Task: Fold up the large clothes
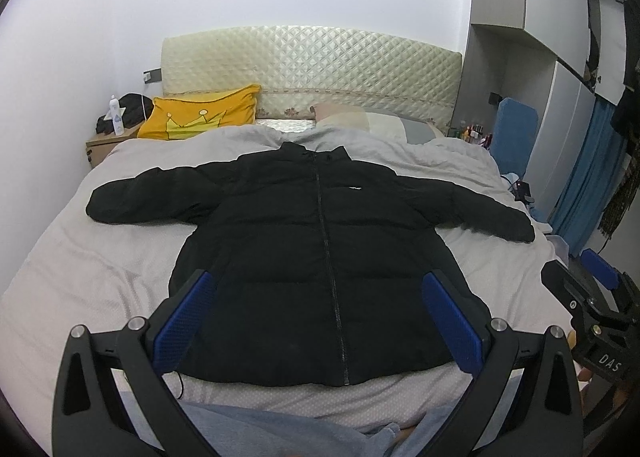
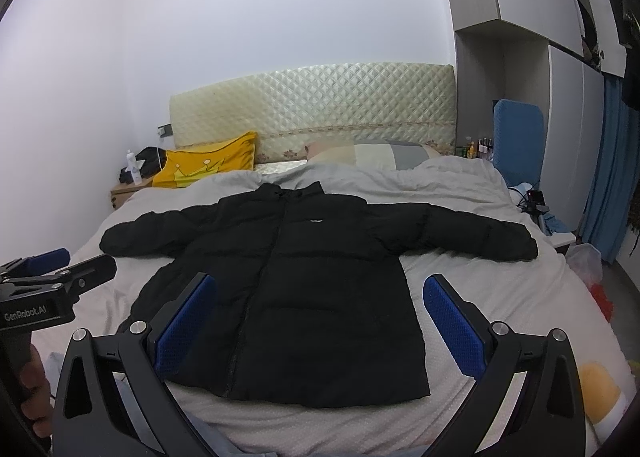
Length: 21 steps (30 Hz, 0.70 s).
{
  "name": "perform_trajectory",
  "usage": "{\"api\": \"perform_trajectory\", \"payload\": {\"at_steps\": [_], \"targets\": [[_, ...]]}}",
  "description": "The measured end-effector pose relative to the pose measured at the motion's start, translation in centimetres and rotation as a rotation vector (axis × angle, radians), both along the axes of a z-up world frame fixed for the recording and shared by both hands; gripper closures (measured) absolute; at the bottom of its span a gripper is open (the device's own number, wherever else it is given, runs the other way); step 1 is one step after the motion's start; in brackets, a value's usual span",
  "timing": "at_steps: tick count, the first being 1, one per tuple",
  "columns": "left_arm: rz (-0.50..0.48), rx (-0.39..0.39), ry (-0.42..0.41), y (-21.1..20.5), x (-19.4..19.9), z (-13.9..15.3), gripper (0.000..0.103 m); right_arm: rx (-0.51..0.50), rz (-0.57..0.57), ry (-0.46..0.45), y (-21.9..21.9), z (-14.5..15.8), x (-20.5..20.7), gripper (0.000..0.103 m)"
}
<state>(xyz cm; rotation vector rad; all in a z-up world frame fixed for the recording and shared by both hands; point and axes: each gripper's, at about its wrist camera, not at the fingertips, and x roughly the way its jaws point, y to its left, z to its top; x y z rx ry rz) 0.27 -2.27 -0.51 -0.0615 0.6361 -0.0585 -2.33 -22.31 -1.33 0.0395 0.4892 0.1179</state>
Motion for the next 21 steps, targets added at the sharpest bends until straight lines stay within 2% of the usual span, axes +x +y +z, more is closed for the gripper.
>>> {"api": "perform_trajectory", "payload": {"at_steps": [10, 15, 21], "targets": [[-0.01, -0.018, 0.008, 0.2, 0.3, -0.4, 0.0, 0.001, -0.007, 0.009, -0.1, -0.3, 0.2, 0.0], [-0.013, -0.015, 0.022, 0.2, 1.2, -0.9, 0.0, 0.006, -0.015, 0.017, -0.3, -0.5, 0.9, 0.0], [-0.016, -0.056, 0.043, 1.0, 3.4, -1.0, 0.0, 0.0, -0.024, 0.029, -1.4, -0.6, 2.6, 0.0]]}}
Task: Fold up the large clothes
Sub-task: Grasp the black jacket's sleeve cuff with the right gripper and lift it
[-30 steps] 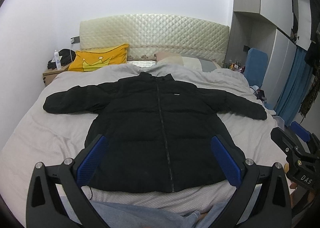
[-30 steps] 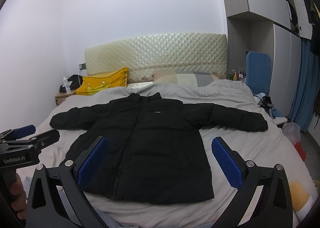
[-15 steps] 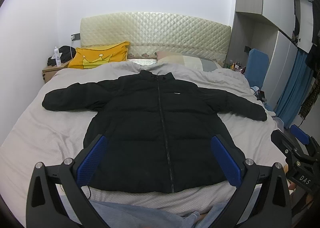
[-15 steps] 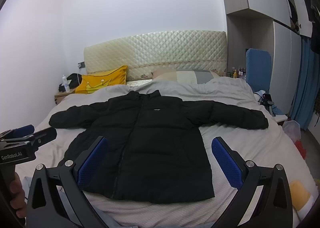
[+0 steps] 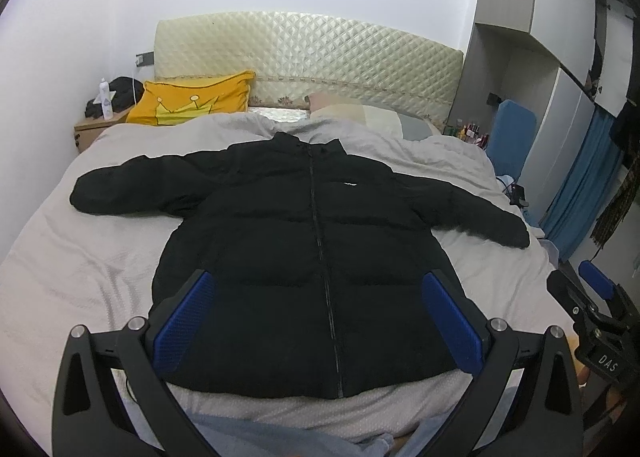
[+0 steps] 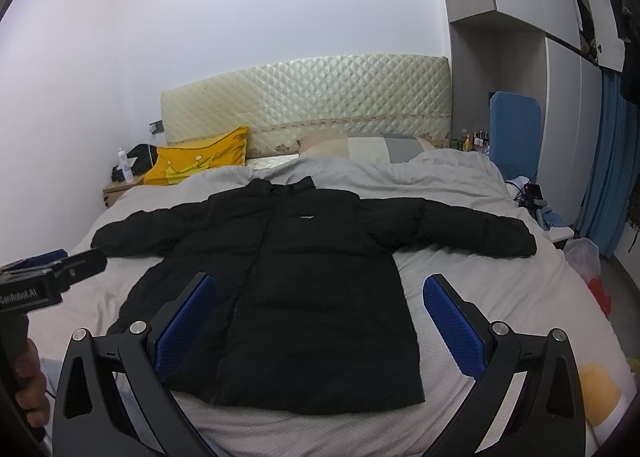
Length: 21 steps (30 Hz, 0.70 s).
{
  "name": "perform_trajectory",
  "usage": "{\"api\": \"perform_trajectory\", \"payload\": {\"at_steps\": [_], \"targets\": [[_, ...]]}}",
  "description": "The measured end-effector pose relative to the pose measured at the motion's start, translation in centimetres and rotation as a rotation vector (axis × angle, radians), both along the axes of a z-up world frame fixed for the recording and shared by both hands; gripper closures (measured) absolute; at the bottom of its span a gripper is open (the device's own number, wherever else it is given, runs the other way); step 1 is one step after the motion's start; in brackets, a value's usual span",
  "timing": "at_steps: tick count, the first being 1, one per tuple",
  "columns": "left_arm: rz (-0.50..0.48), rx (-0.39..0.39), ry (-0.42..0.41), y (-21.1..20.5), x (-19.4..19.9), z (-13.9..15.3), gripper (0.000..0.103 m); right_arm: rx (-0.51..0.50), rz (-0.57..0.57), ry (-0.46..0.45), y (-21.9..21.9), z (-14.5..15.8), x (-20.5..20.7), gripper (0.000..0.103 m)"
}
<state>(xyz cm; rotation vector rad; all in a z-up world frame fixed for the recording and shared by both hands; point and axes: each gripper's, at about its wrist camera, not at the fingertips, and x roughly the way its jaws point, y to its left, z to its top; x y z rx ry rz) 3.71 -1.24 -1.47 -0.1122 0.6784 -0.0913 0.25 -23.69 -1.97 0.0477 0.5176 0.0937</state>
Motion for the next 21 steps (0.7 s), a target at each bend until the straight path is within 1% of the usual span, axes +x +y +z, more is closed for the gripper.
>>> {"api": "perform_trajectory", "payload": {"at_steps": [1, 2, 4, 8, 9, 11, 15, 16, 17, 19, 21], "targets": [[-0.007, -0.007, 0.012, 0.1, 0.6, 0.0, 0.0, 0.001, -0.004, 0.003, -0.3, 0.0, 0.4, 0.0], [-0.029, -0.035, 0.03, 0.3, 1.4, -0.2, 0.0, 0.005, -0.011, 0.001, -0.8, 0.0, 1.0, 0.0], [-0.036, -0.057, 0.04, 0.7, 2.5, -0.2, 0.0, 0.018, -0.021, 0.006, -1.8, -0.1, 2.1, 0.0], [-0.03, -0.033, 0.041, 1.3, 5.5, -0.6, 0.0, 0.03, -0.054, -0.009, -4.0, -0.3, 4.1, 0.0], [-0.022, -0.025, 0.03, 1.4, 5.9, -0.7, 0.0, 0.022, -0.071, -0.009, -4.5, -0.4, 4.7, 0.0], [-0.014, 0.0, -0.022, 1.9, 7.5, -1.3, 0.0, 0.0, -0.108, -0.022, -5.6, -0.6, 6.1, 0.0], [0.002, 0.0, -0.065, 3.4, 10.2, -3.3, 0.0, -0.01, -0.131, -0.057, -7.3, -1.1, 8.4, 0.0], [0.016, -0.009, -0.058, 3.9, 10.9, -4.0, 0.0, -0.013, -0.137, -0.077, -7.8, -1.4, 9.0, 0.0], [0.021, -0.042, -0.038, 4.6, 11.8, -5.0, 0.0, -0.014, -0.145, -0.091, -8.1, -1.6, 9.5, 0.0], [0.026, -0.08, -0.019, 5.4, 12.6, -6.0, 0.0, -0.006, -0.19, -0.105, -9.4, -2.1, 11.0, 0.0], [0.045, -0.091, -0.006, 6.1, 13.4, -6.9, 0.0, 0.009, -0.228, -0.111, -10.7, -2.5, 12.1, 0.0]]}}
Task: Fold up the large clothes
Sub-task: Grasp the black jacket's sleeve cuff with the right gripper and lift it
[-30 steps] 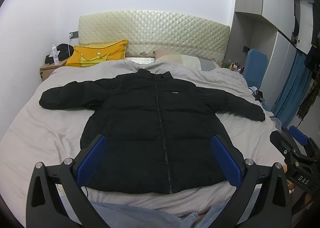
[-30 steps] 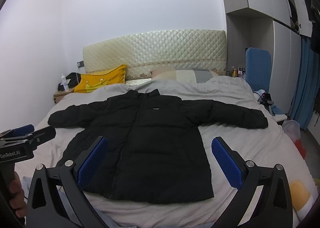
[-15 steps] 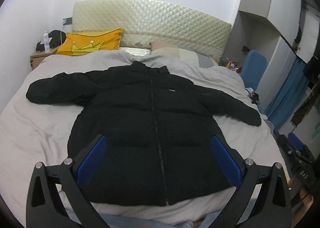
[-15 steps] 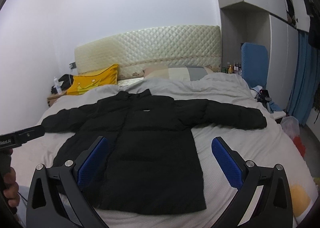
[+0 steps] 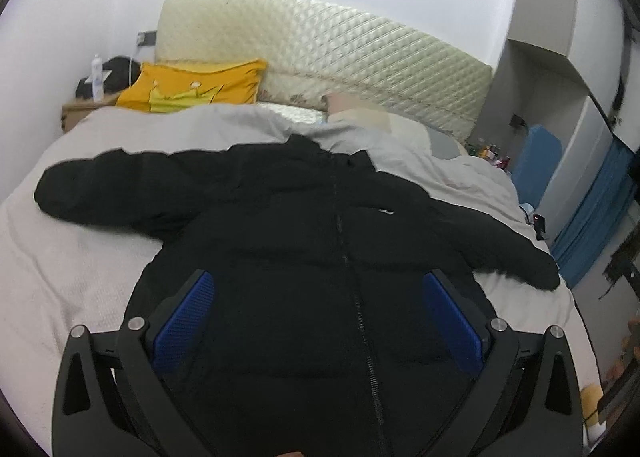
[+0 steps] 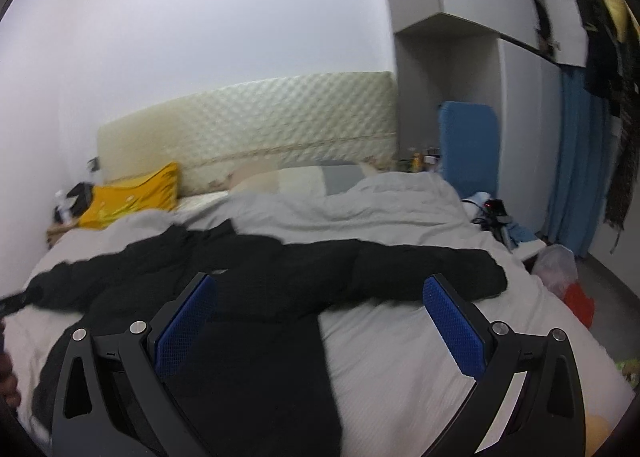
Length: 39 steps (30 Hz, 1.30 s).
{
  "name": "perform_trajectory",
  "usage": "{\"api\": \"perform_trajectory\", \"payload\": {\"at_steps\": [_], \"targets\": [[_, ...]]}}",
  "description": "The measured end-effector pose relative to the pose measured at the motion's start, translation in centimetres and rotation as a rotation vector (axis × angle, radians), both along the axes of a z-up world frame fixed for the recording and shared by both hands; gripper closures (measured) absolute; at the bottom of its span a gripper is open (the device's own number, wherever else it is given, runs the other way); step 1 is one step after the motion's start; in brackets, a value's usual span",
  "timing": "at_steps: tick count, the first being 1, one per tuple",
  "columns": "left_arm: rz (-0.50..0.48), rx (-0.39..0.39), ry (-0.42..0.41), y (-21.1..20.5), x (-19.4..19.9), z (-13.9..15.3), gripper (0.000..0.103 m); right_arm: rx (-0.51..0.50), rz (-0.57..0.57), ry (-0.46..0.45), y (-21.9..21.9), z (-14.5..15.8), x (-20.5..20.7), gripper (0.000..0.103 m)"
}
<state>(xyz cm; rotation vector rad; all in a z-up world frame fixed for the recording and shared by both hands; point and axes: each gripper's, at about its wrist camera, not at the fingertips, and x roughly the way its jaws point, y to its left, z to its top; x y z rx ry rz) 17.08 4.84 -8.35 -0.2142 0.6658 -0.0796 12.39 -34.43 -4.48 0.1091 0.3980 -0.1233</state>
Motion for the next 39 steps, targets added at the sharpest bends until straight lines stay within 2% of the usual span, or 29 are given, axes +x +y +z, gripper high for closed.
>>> {"api": "perform_trajectory", "payload": {"at_steps": [6, 10, 13, 17, 23, 30, 35, 39], "targets": [[0.037, 0.015, 0.017, 1.0, 1.4, -1.8, 0.0, 0.087, -0.057, 0.004, -5.4, -0.7, 4.0, 0.0], [0.033, -0.002, 0.046, 1.2, 2.0, -2.9, 0.0, 0.124, -0.095, 0.007, -9.7, -2.6, 6.5, 0.0], [0.032, 0.023, 0.055, 0.6, 2.3, -3.4, 0.0, 0.176, -0.131, 0.034, -13.7, -5.8, 8.1, 0.001], [0.041, 0.023, 0.059, 0.2, 2.7, -3.5, 0.0, 0.33, -0.162, 0.067, -18.8, -10.3, 9.5, 0.012], [0.048, 0.039, 0.064, -0.5, 3.3, -4.0, 0.0, 0.507, -0.231, 0.154, -24.8, -17.1, 11.0, 0.018], [0.061, 0.062, 0.108, -1.0, 4.3, -5.7, 0.0, 0.694, -0.259, 0.189, -29.3, -21.8, 13.4, 0.02], [0.089, 0.081, 0.125, -1.2, 5.0, -6.3, 0.0, 0.818, -0.259, 0.141, -32.0, -23.5, 16.3, 0.02], [0.11, 0.084, 0.12, -1.0, 5.5, -6.3, 0.0, 0.873, -0.258, 0.082, -33.8, -24.3, 18.2, 0.02]]}}
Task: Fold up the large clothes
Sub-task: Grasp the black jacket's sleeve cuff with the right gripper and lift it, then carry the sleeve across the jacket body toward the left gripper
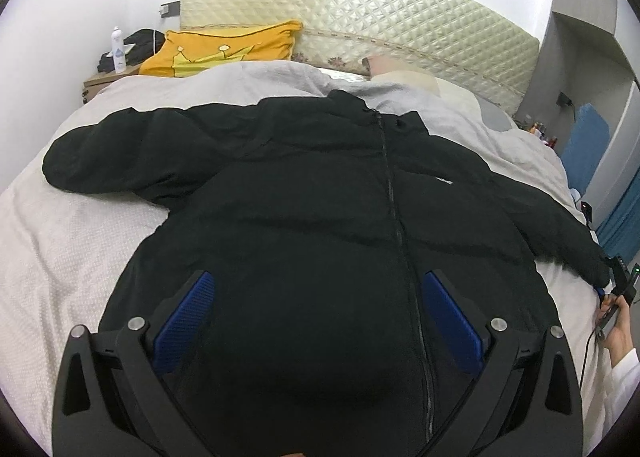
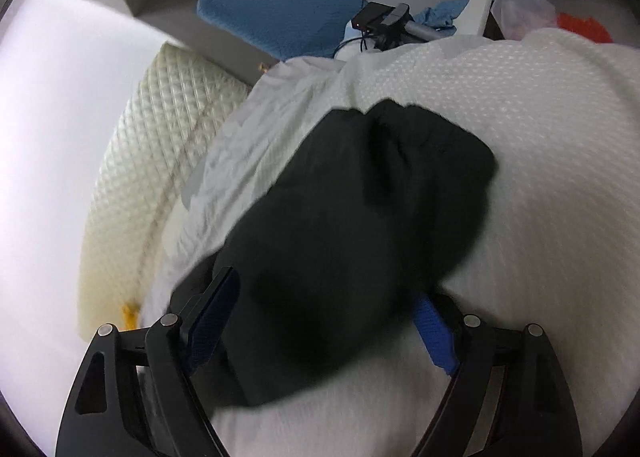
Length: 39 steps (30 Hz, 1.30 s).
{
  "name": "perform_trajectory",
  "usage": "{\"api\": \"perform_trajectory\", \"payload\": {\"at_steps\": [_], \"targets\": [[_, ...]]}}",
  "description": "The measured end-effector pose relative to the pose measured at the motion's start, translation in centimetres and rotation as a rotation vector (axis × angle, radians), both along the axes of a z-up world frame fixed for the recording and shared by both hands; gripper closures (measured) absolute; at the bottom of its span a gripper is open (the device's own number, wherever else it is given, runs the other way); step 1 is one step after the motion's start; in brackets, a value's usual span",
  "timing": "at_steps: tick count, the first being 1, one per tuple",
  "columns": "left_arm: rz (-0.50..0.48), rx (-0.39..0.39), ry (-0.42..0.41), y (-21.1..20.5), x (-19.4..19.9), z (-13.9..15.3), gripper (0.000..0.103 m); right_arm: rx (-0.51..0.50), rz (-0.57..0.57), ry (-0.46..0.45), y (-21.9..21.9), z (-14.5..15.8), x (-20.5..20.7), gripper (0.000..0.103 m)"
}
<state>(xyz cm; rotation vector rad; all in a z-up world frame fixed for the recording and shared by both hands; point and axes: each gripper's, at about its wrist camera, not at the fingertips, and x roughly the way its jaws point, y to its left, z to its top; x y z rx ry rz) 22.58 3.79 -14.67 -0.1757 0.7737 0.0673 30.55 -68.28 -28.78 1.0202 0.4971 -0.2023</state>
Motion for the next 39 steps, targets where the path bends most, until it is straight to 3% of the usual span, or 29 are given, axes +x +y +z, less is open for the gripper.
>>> {"api": "perform_trajectory", "payload": {"at_steps": [4, 6, 7, 8, 9, 11, 14, 18, 25, 34, 39], "targets": [[0.033, 0.006, -0.008, 0.3, 0.6, 0.2, 0.0, 0.018, -0.026, -0.06, -1.3, -0.1, 1.4, 0.022], [0.044, 0.007, -0.01, 0.4, 0.9, 0.2, 0.0, 0.016, -0.047, -0.072, -1.9, -0.1, 1.9, 0.032], [0.046, 0.013, -0.012, 0.3, 1.0, 0.2, 0.0, 0.011, -0.057, -0.071, -2.1, -0.1, 2.0, 0.047], [0.05, 0.027, -0.012, 0.2, 1.2, 0.1, 0.0, 0.01, -0.068, -0.064, -2.5, -0.2, 2.1, 0.069], [0.052, 0.035, -0.01, 0.2, 1.4, 0.0, 0.0, 0.013, -0.08, -0.055, -2.7, -0.4, 1.9, 0.077], [0.054, 0.046, 0.001, 0.3, 1.7, -0.4, 0.0, 0.024, -0.085, -0.069, -3.1, -0.2, 1.7, 0.087], [0.056, 0.061, 0.008, 0.5, 2.1, -0.8, 0.0, -0.041, -0.064, -0.037, -3.0, 1.5, 2.1, 0.093], [0.063, 0.105, 0.011, 0.9, 2.0, -0.7, 0.0, -0.107, -0.087, -0.016, -2.8, 4.6, 2.0, 0.096], [0.075, 0.186, -0.036, 1.9, 0.7, 0.5, 0.0, -0.264, -0.071, -0.043, 0.5, 14.1, 2.1, 0.096], [0.038, 0.198, -0.069, 3.2, -1.2, 1.0, 0.0, -0.472, 0.05, -0.135, 9.9, 27.5, 1.6, 0.096], [0.017, 0.177, -0.086, 3.8, -2.2, 1.5, 0.0, -0.553, 0.11, -0.175, 16.0, 32.6, 1.1, 0.096]]}}
